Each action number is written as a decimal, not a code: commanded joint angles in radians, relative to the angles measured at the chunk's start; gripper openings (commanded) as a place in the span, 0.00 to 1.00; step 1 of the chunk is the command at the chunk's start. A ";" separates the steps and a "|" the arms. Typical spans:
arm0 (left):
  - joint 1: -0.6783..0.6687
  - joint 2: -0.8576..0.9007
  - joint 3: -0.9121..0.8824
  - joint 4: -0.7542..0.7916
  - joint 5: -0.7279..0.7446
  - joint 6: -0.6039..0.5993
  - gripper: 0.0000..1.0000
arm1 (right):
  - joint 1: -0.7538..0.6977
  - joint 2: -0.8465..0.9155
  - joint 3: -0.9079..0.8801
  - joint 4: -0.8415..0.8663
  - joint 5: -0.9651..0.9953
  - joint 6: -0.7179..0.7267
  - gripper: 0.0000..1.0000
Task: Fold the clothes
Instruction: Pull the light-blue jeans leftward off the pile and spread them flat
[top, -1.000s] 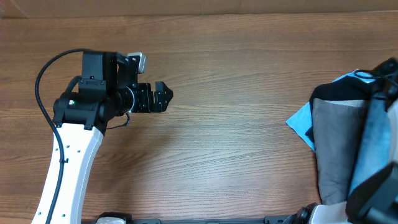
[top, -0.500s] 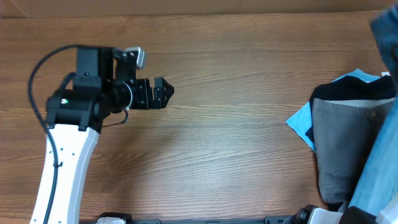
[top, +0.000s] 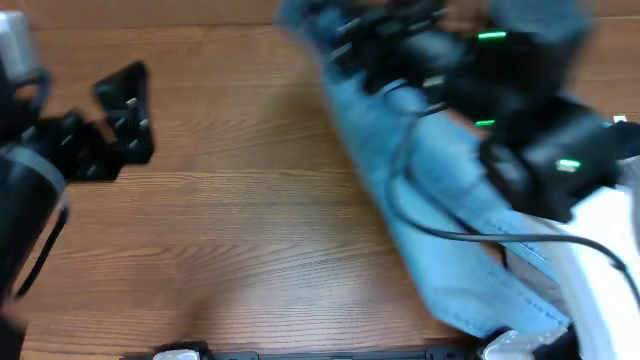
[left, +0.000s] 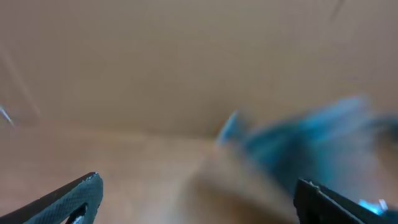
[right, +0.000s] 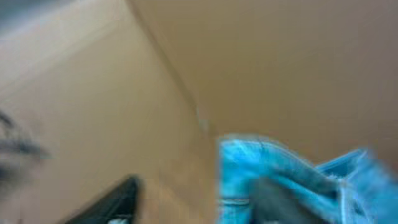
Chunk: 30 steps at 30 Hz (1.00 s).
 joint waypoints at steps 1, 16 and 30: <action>0.006 -0.015 0.125 -0.026 -0.092 0.011 1.00 | 0.092 0.008 0.016 -0.053 0.336 -0.088 0.78; -0.027 0.353 0.120 -0.291 0.173 0.182 1.00 | 0.100 -0.270 0.018 -0.180 0.694 -0.015 0.89; -0.153 1.031 0.120 -0.095 0.094 0.309 1.00 | 0.100 -0.244 0.016 -0.488 0.694 0.100 0.88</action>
